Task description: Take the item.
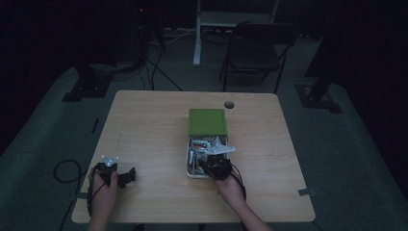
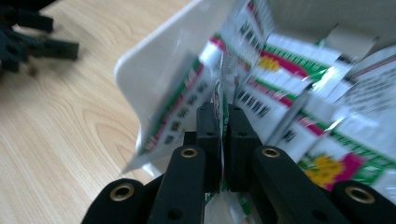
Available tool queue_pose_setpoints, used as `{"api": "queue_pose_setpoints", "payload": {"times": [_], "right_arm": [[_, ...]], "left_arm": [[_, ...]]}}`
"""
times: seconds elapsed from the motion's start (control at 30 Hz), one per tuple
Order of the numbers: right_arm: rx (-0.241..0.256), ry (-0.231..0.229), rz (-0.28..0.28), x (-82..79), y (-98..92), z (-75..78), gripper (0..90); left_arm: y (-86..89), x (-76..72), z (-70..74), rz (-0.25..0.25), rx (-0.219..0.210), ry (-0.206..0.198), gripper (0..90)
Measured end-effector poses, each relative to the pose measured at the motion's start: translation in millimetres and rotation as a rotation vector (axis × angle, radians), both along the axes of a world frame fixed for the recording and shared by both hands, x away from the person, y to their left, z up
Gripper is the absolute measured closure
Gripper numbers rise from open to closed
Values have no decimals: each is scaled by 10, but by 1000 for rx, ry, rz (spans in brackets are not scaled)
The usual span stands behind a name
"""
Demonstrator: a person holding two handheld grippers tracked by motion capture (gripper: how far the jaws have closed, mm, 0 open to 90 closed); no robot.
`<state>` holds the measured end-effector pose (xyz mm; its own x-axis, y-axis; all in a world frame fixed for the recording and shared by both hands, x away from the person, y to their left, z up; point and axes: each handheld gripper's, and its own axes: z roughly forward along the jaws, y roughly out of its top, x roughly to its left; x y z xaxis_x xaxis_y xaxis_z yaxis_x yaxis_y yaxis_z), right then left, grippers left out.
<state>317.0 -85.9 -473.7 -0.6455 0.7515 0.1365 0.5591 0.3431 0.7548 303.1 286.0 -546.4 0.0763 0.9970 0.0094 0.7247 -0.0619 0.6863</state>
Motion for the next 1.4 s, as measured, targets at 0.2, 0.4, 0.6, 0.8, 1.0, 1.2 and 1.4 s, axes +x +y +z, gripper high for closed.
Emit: {"api": "queue_pose_setpoints", "payload": {"times": [0.2,0.4,0.6,0.8,1.0,1.2,1.4], "right_arm": [[30,-31,3,22,-95,182,867],[64,-59,-5,30,-175,337,868],[83,-79,-6,39,-246,470,868],[109,-97,-13,52,-340,576,868],[137,-113,-33,78,-457,657,868],[142,-127,-52,92,-584,704,868],[145,-139,-78,97,-719,736,868]], "left_arm": [[1,0,0,0,1,1,11],[-2,1,-1,2,-2,-2,11],[2,-1,2,-1,1,2,11],[0,-1,2,0,0,2,11],[0,-1,2,0,0,2,11],[0,0,1,0,0,2,11],[0,-1,2,0,0,2,11]]}}
